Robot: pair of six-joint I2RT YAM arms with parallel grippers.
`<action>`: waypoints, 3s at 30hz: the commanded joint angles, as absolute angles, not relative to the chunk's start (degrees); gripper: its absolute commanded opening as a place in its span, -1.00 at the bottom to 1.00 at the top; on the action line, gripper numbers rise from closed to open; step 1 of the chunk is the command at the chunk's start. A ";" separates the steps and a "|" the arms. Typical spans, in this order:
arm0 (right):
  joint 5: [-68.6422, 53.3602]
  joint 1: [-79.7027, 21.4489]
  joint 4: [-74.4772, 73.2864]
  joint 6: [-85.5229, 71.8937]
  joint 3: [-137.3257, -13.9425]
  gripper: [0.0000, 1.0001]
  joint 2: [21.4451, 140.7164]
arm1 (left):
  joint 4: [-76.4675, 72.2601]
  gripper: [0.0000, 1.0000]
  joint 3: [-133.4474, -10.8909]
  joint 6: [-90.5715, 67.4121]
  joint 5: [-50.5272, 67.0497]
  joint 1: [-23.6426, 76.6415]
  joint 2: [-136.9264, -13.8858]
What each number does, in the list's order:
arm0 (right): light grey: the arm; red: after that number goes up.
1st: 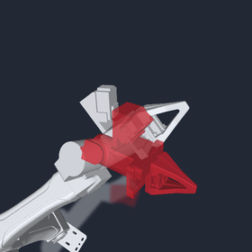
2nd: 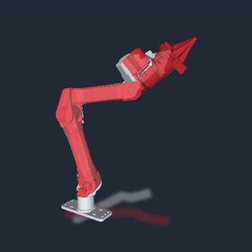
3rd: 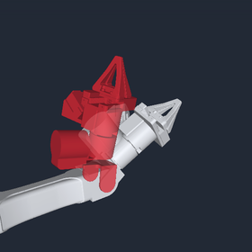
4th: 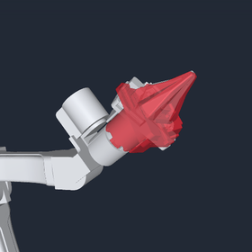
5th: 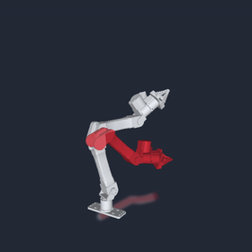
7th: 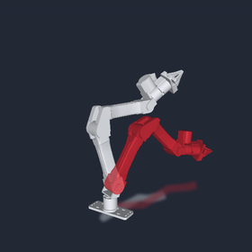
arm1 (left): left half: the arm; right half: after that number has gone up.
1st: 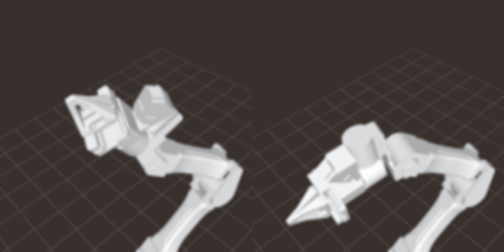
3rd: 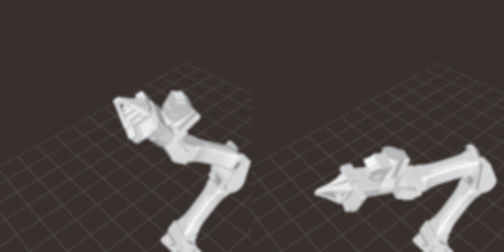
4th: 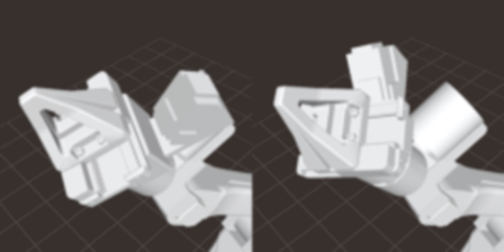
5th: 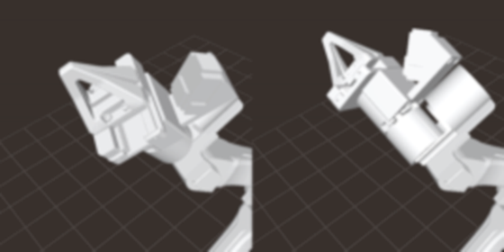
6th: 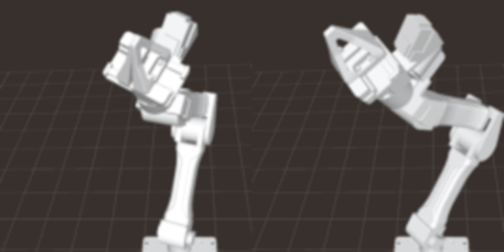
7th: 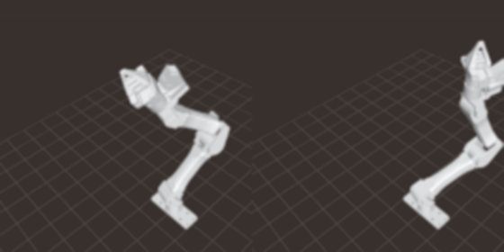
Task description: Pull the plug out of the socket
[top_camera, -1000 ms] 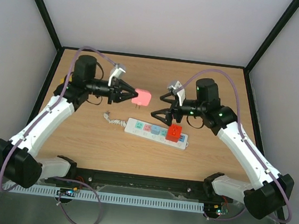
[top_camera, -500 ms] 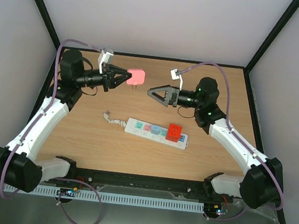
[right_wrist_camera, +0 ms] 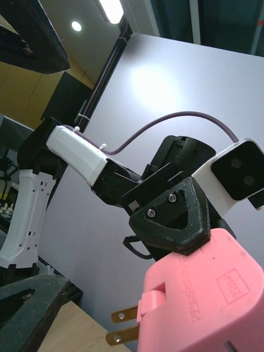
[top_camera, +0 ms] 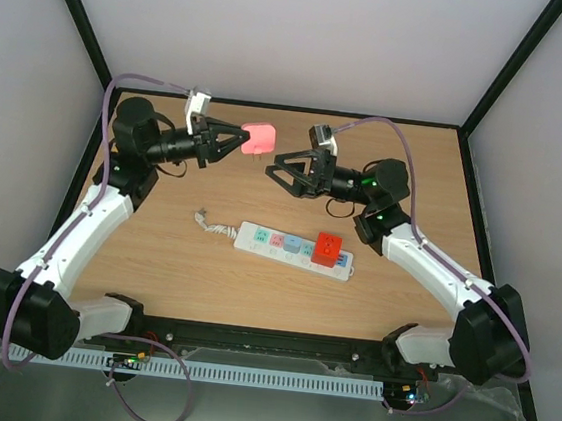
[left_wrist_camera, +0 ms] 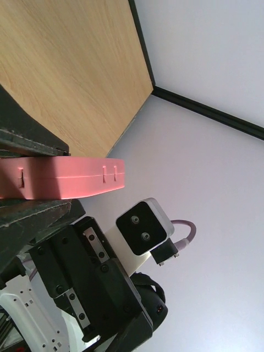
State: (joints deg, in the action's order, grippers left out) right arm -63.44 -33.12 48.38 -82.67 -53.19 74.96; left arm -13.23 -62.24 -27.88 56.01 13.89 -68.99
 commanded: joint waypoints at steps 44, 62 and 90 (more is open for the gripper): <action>-59.87 -32.04 57.57 -85.34 -56.32 0.96 76.52 | -30.39 -0.95 -55.87 -38.42 63.26 18.61 -67.86; -62.42 -31.91 67.31 -88.03 -57.47 0.96 75.51 | -24.11 -0.95 -54.82 -33.82 61.98 18.76 -68.29; -59.03 -28.98 30.63 -61.86 -59.53 0.96 73.55 | -16.92 -0.95 -56.90 -27.92 66.07 17.62 -66.38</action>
